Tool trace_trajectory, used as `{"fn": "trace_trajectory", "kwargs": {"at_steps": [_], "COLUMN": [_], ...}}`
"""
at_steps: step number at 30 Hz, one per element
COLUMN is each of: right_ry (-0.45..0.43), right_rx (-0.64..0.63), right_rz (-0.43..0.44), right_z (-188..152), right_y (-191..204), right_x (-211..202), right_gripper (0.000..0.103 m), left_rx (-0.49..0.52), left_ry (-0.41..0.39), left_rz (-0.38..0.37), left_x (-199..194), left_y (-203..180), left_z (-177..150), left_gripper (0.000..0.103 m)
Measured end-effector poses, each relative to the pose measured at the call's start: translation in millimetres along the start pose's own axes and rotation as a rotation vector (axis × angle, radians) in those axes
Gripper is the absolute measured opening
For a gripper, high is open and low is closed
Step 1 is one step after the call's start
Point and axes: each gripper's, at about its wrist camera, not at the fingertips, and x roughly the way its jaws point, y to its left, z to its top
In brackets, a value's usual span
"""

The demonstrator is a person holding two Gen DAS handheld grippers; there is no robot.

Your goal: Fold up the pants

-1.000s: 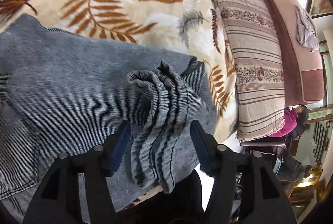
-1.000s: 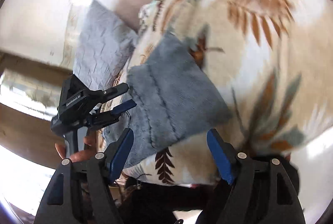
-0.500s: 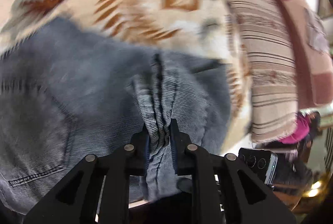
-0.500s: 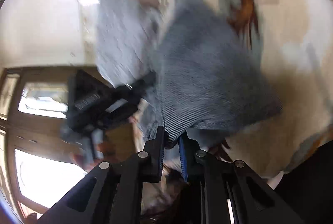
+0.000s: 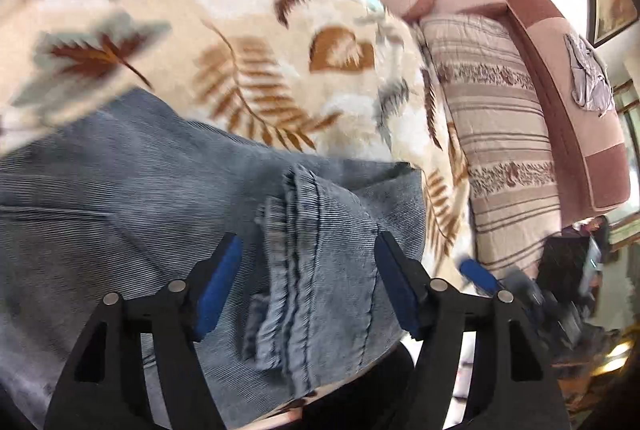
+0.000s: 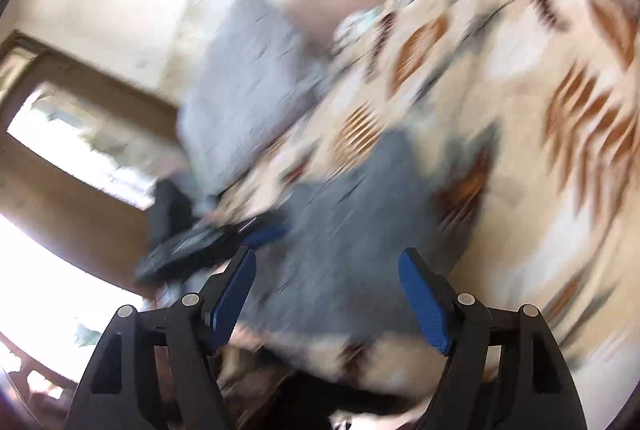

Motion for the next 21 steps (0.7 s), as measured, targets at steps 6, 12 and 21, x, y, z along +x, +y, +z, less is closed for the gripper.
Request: {"fn": "trace_trajectory", "kwargs": {"at_steps": [6,12,21], "right_ry": [0.011,-0.014,0.029], "right_rx": [0.089,-0.243,-0.232], "right_rz": [-0.013,0.065,-0.208], "right_z": [29.9,26.5,23.8], "right_y": [-36.6,34.9,1.6], "right_x": [61.2,50.4,72.1], "right_gripper": [0.057,0.013,0.041], "left_rx": [-0.105,-0.037,0.011], "left_ry": [0.112,-0.073,-0.033], "left_rz": [-0.184,0.014,0.208], "left_x": [41.1,-15.8,-7.1], "left_y": [9.9,2.7,5.2], "left_z": [4.8,-14.2,-22.8], "left_gripper": [0.046,0.020,0.024]}}
